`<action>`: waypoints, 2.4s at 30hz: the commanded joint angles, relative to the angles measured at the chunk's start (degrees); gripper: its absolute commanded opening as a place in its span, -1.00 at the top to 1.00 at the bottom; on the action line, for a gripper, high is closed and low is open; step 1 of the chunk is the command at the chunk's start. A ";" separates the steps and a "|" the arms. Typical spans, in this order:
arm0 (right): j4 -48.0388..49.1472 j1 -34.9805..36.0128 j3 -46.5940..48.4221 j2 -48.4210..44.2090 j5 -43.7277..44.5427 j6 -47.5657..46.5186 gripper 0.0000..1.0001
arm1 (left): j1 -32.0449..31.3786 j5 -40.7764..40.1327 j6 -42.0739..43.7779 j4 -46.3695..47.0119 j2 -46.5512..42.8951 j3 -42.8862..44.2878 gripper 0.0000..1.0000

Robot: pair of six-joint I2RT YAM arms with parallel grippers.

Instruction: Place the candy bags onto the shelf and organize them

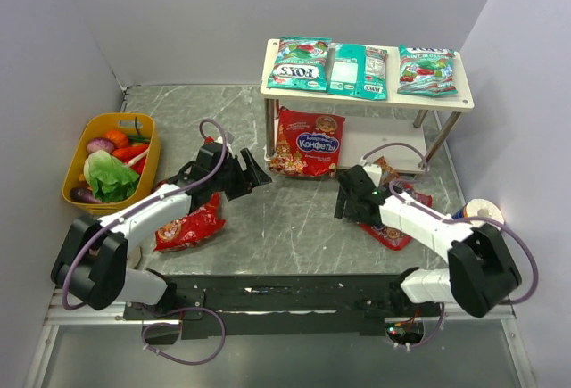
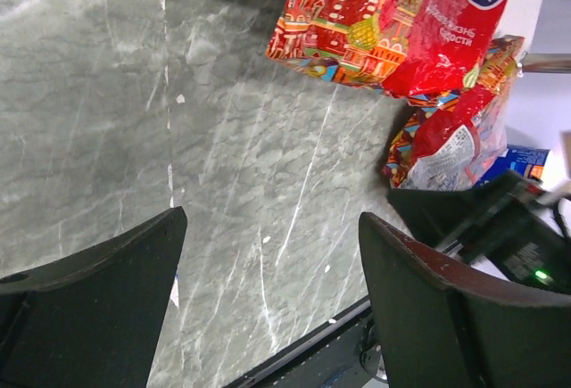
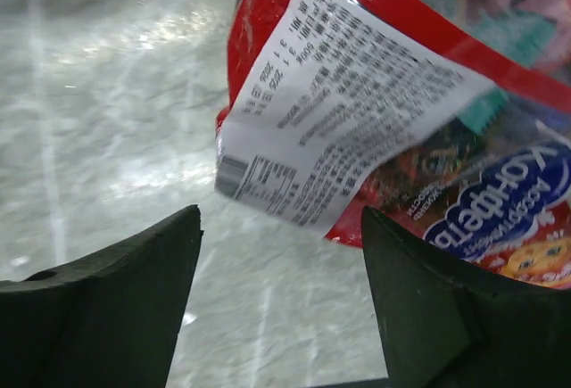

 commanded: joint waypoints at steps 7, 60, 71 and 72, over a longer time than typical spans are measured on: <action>4.22 1.76 6.72 10.98 8.03 -9.49 0.41 | -0.05 0.60 1.69 0.67 -2.04 0.65 -0.68; 7.97 -2.20 -19.45 -24.70 -12.61 36.47 -1.00 | -8.14 0.87 8.28 11.47 14.39 12.07 -0.72; 12.65 -2.11 -22.36 -26.89 -8.75 36.04 -0.36 | -11.83 -3.43 10.74 9.28 21.52 17.00 -0.58; 11.52 -2.11 -22.27 -29.16 -7.88 34.99 -0.20 | -12.01 -3.70 10.83 9.36 21.52 17.00 -0.58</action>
